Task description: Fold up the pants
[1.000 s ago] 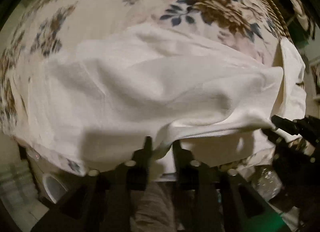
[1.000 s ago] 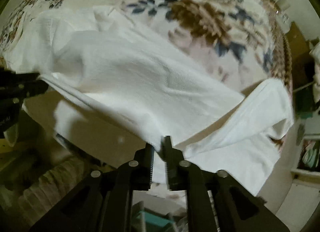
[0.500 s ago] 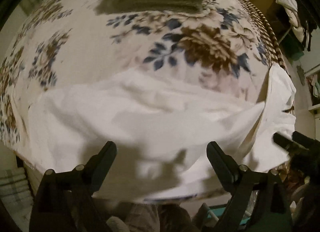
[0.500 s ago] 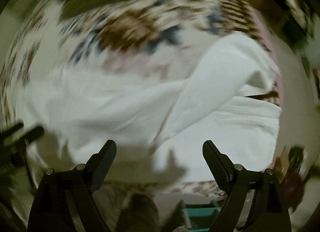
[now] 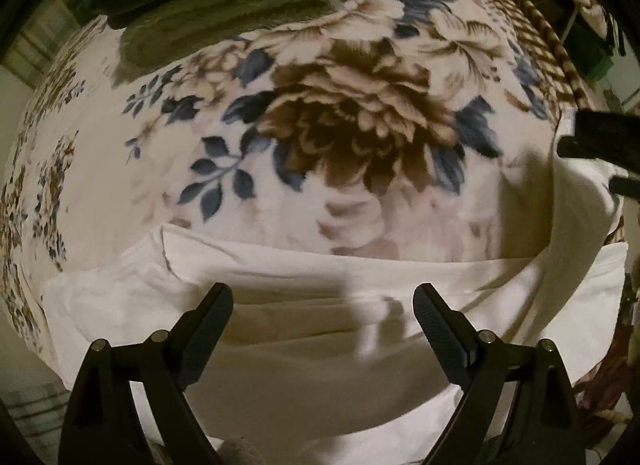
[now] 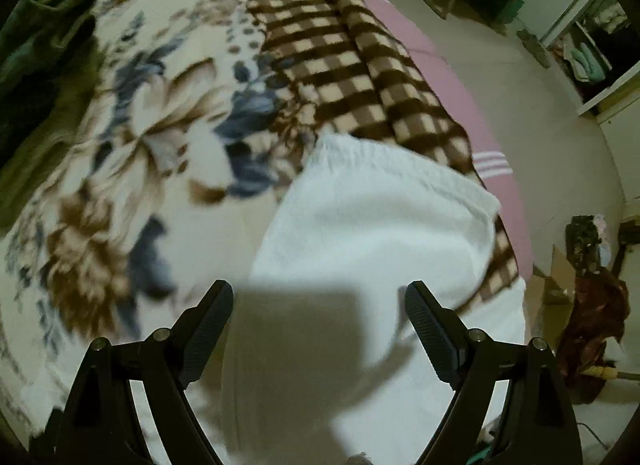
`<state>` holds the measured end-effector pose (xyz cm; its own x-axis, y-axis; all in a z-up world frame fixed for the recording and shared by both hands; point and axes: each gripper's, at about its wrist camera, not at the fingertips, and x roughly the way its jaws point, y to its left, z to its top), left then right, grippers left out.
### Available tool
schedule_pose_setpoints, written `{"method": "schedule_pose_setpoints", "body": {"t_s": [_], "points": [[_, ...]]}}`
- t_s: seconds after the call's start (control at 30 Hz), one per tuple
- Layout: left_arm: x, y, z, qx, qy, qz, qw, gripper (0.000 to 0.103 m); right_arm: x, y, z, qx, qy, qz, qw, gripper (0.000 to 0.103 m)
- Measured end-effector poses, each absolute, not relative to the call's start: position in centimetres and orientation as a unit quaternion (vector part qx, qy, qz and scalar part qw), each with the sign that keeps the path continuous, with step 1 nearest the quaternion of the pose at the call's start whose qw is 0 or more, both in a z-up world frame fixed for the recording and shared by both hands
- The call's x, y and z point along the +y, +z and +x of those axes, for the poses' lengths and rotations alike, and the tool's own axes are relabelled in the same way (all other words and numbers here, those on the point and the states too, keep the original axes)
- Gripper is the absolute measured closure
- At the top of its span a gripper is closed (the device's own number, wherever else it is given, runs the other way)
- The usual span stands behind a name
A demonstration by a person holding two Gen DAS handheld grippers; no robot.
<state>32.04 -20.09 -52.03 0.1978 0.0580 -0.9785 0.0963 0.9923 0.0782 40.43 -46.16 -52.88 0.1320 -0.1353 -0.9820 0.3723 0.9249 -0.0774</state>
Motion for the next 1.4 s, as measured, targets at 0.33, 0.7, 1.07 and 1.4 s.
{"method": "schedule_pose_setpoints", "body": {"t_s": [0.33, 0.7, 1.07, 1.4], "points": [[-21.4, -51.4, 30.0, 0.639, -0.027, 0.082, 0.765, 0.011, -46.6, -53.9, 38.5, 0.642, -0.174, 0.073, 0.743, 0.088], [-22.3, -49.2, 25.8, 0.653, -0.075, 0.058, 0.752, 0.011, -54.4, -47.6, 24.9, 0.568, -0.218, 0.255, 0.751, 0.100], [-23.4, -50.7, 23.4, 0.663, -0.068, 0.062, 0.743, 0.011, -62.7, -55.9, 14.9, 0.588, -0.277, 0.406, 0.643, 0.093], [-25.3, -51.9, 23.0, 0.657, -0.058, 0.036, 0.751, 0.011, -62.8, -58.4, 13.5, 0.544, -0.236, 0.494, 0.636, 0.051]]}}
